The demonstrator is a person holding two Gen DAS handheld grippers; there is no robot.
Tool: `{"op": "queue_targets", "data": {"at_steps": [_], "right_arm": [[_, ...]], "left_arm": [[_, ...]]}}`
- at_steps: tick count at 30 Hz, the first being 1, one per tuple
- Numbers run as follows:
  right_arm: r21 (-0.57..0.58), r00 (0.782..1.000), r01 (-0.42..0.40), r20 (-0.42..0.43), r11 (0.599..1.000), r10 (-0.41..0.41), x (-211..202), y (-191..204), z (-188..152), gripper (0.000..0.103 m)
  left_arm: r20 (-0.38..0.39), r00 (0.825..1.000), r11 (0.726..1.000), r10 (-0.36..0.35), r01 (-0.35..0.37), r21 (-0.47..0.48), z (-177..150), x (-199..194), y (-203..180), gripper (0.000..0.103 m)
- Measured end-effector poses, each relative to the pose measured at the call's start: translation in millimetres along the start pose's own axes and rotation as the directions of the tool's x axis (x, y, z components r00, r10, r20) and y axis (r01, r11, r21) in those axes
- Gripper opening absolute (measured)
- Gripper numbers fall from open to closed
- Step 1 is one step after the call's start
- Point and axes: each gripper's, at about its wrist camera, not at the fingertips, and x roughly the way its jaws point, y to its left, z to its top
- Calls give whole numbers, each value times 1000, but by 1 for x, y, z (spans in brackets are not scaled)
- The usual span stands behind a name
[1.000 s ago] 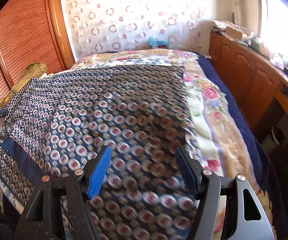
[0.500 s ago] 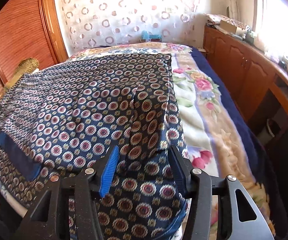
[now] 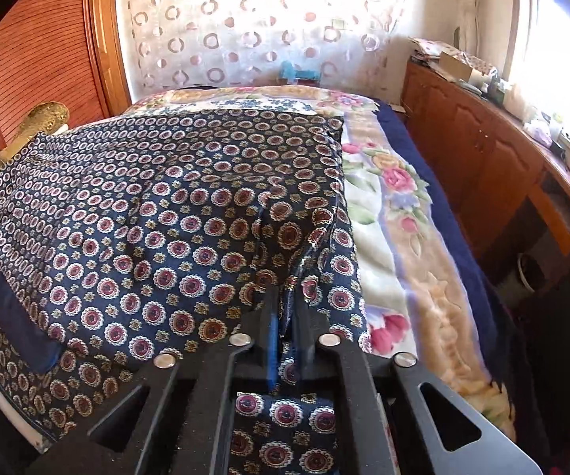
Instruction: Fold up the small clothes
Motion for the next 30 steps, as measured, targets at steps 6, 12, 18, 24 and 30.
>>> {"op": "queue_targets", "data": {"at_steps": [6,12,18,24,30], "right_arm": [[6,996,-67,57,998,67,-19,-3,10,1],[23,990,-93,106,995,90,-51,-17,12,1],[11,992,-73,104,997,71,-67,-30,1,1],[19,998,-59,20,998,58,-46,-35,-13,1],[25,998,-49,-32,999,49,-25,-31,-15,1]], "left_arm": [[60,994,995,-96,98,-22,12,-35,-5,2],[92,982,983,-168,174,-59,13,-62,1,2],[38,984,979,-175,178,-100,-19,-67,13,2],[-74,987,981,-143,132,-142,-63,-42,23,2],[-103,988,986,-117,103,-135,-70,-31,22,3]]}}
